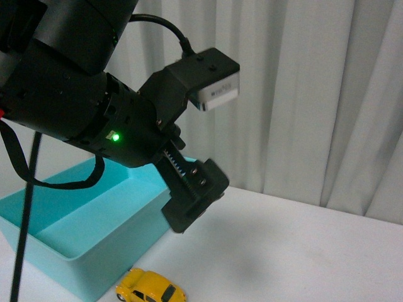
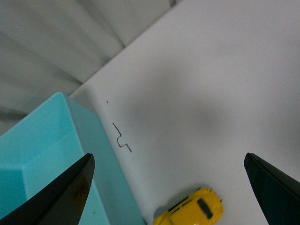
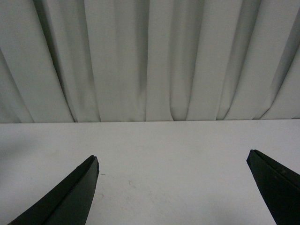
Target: Wind up and store yellow beetle toy
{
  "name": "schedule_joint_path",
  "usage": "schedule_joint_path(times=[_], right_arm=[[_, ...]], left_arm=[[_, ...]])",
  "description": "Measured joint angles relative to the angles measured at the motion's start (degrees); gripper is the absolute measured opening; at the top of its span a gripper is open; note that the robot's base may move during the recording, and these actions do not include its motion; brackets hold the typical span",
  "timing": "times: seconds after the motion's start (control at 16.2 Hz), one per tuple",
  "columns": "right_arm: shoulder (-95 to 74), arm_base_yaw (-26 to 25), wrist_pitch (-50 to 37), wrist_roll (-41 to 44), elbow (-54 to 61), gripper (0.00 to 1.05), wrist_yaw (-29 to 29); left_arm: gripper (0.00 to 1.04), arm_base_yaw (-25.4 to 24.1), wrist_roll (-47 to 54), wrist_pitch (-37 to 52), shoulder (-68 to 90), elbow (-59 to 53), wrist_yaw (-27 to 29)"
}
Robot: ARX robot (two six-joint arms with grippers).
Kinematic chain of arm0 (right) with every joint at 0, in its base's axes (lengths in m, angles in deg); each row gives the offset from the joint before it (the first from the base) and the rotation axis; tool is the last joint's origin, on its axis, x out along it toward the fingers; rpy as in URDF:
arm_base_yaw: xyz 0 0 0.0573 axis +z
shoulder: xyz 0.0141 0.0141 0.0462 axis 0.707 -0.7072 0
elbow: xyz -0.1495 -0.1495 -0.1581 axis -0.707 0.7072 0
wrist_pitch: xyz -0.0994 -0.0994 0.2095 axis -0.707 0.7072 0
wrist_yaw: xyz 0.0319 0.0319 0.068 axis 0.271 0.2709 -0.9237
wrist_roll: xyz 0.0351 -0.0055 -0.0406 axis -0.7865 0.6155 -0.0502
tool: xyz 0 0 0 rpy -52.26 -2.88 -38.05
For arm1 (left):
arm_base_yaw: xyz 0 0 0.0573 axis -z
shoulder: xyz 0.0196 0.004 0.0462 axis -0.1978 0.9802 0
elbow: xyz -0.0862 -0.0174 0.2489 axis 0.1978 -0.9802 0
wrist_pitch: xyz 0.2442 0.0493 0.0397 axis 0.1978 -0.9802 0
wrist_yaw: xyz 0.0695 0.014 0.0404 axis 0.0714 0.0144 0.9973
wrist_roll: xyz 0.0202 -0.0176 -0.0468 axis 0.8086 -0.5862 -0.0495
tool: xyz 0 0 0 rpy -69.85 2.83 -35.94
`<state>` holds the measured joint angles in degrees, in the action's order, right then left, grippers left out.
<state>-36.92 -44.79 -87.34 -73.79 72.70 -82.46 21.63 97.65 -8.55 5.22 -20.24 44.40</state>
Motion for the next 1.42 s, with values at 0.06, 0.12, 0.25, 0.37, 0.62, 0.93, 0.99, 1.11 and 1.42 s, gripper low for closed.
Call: schedule_joint_path(times=[0.06, 0.12, 0.25, 0.37, 0.62, 0.93, 0.99, 1.11, 1.42], right_arm=[[0.0, 0.0, 0.0, 0.0, 0.0, 0.98, 0.0], [0.0, 0.0, 0.0, 0.0, 0.0, 0.98, 0.0], [0.0, 0.0, 0.0, 0.0, 0.0, 0.98, 0.0], [0.0, 0.0, 0.0, 0.0, 0.0, 0.98, 0.0], [0.0, 0.0, 0.0, 0.0, 0.0, 0.98, 0.0], [0.0, 0.0, 0.0, 0.0, 0.0, 0.98, 0.0], [0.0, 0.0, 0.0, 0.0, 0.0, 0.98, 0.0], [0.0, 0.0, 0.0, 0.0, 0.0, 0.98, 0.0], [0.0, 0.0, 0.0, 0.0, 0.0, 0.98, 0.0]], left_arm=[[0.98, 0.0, 7.3, -5.3, 0.7, 1.9, -0.7], [0.98, 0.7, 14.4, -10.8, 1.4, 3.4, -1.0], [0.98, 3.7, 31.2, -23.5, 5.9, 4.6, -0.6], [0.98, 4.6, 39.2, -24.4, 8.9, 4.6, 2.1], [0.98, 4.8, 49.4, -22.6, 15.0, 3.8, 4.9], [0.98, 2.4, 54.4, -18.9, 20.3, 2.9, 6.3], [0.98, 0.9, 54.7, -17.8, 23.2, 2.9, 6.3], [0.98, 0.3, 54.4, -17.2, 24.1, 2.9, 6.4], [0.98, -1.1, 51.1, -17.2, 27.6, 3.9, 7.2]])
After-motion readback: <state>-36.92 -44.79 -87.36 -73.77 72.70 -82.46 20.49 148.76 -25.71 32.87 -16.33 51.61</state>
